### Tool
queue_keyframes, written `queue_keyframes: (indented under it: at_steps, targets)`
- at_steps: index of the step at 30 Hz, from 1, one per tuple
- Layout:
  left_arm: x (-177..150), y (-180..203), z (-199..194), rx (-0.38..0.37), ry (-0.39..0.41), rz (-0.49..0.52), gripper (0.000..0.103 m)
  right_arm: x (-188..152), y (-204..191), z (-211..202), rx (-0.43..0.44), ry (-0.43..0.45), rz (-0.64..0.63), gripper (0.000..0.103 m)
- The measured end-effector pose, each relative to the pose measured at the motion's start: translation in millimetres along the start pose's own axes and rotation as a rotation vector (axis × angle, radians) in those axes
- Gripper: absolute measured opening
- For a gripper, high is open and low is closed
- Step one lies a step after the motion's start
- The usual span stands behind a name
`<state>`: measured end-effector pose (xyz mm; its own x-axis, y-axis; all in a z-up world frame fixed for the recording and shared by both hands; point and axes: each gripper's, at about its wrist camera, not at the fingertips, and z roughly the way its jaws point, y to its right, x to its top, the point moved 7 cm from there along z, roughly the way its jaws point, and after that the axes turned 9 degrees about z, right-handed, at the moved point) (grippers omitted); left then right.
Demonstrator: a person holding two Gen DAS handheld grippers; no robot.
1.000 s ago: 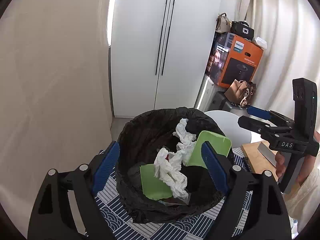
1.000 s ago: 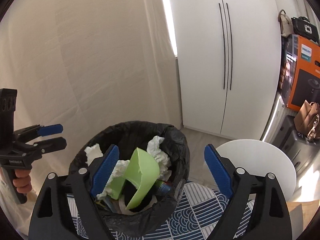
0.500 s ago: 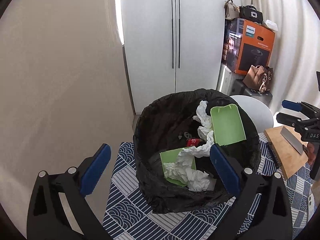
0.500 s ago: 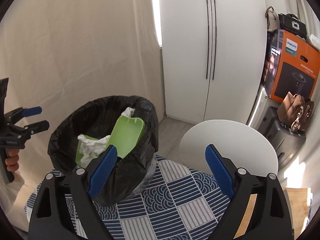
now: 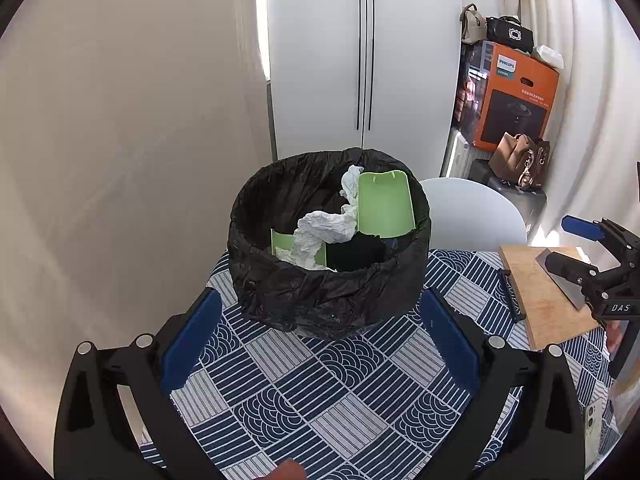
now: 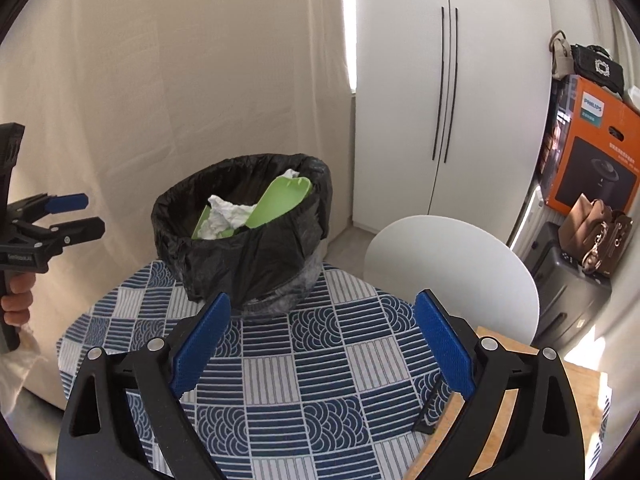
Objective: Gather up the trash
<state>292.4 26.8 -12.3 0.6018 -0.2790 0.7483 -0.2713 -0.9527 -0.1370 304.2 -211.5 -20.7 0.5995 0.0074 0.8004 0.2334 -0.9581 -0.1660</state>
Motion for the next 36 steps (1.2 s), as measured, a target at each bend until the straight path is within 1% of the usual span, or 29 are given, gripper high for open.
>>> queue_keyframes:
  at_steps: [3, 5, 8, 10, 13, 18, 24, 26, 29, 36]
  targets:
    - [-18, 21, -10, -0.011, -0.013, -0.023, 0.097, -19, 9, -22, 0.001, -0.011, -0.018, 0.089]
    - [-31, 34, -16, -0.003, -0.022, -0.029, 0.097, -32, 15, -36, -0.003, -0.013, -0.023, 0.089]
    - [-49, 55, -25, -0.029, -0.034, -0.04, 0.097, -51, 23, -55, -0.007, -0.017, -0.024, 0.089]
    - [-56, 66, -33, -0.017, -0.028, -0.033, 0.097, -62, 27, -66, -0.008, -0.021, -0.019, 0.089]
    - [-66, 82, -43, -0.02, -0.031, -0.021, 0.097, -75, 35, -80, 0.002, -0.022, 0.017, 0.089]
    - [-77, 96, -57, -0.02, -0.034, -0.004, 0.097, -93, 38, -96, -0.009, -0.027, 0.009, 0.089]
    - [-85, 101, -67, -0.002, -0.049, 0.004, 0.097, -104, 40, -110, -0.003, -0.022, 0.014, 0.089]
    - [-86, 103, -70, -0.008, -0.048, 0.007, 0.097, -105, 40, -114, -0.004, -0.019, 0.013, 0.089]
    - [-86, 104, -74, 0.009, -0.046, 0.018, 0.097, -105, 41, -118, -0.006, -0.014, 0.01, 0.089]
    - [-89, 109, -77, 0.009, -0.046, 0.019, 0.097, -107, 40, -125, 0.002, -0.012, -0.004, 0.089]
